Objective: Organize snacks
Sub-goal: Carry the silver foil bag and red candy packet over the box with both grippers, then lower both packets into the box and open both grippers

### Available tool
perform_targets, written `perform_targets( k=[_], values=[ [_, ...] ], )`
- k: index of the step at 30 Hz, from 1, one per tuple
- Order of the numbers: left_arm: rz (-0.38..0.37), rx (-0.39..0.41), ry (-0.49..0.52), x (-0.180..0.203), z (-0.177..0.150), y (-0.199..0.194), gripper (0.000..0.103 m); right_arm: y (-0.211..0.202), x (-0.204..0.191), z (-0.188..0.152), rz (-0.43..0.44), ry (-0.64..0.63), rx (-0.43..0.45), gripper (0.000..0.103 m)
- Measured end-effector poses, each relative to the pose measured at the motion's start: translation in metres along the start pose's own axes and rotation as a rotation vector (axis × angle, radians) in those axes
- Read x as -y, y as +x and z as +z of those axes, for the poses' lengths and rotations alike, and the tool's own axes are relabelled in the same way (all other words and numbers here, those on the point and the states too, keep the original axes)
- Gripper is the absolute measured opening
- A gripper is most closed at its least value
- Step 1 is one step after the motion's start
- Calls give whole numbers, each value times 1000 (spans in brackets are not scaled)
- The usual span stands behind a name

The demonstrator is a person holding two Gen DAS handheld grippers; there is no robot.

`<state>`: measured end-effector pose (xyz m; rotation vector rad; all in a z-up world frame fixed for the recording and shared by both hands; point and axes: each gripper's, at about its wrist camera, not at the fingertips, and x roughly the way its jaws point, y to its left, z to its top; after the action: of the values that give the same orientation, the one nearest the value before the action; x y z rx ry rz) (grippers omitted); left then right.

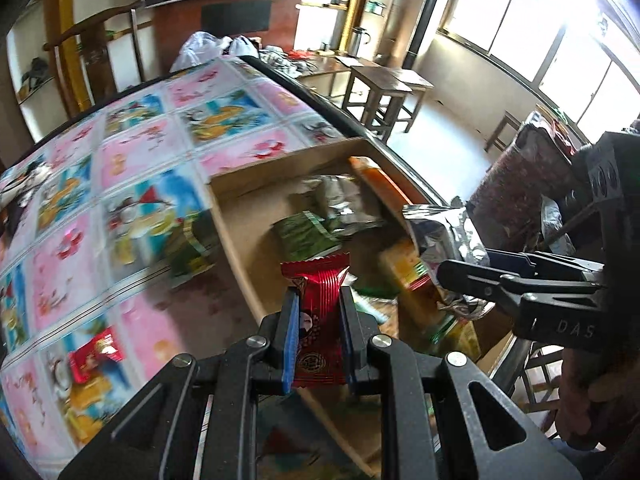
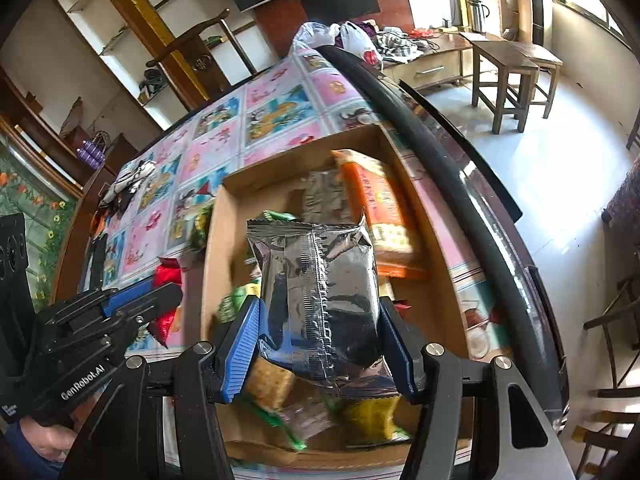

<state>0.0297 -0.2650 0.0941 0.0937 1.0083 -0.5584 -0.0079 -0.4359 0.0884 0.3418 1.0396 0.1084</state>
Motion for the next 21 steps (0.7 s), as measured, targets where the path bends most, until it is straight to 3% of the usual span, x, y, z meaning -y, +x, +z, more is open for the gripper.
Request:
perform_targets(
  k=[10, 21],
  values=[
    [-32, -48, 21, 28, 4, 36, 17, 8, 17, 6, 8, -24, -23, 62],
    [-24, -40, 46, 35, 1, 35, 18, 17, 17, 7, 17, -31, -48, 63]
  ],
)
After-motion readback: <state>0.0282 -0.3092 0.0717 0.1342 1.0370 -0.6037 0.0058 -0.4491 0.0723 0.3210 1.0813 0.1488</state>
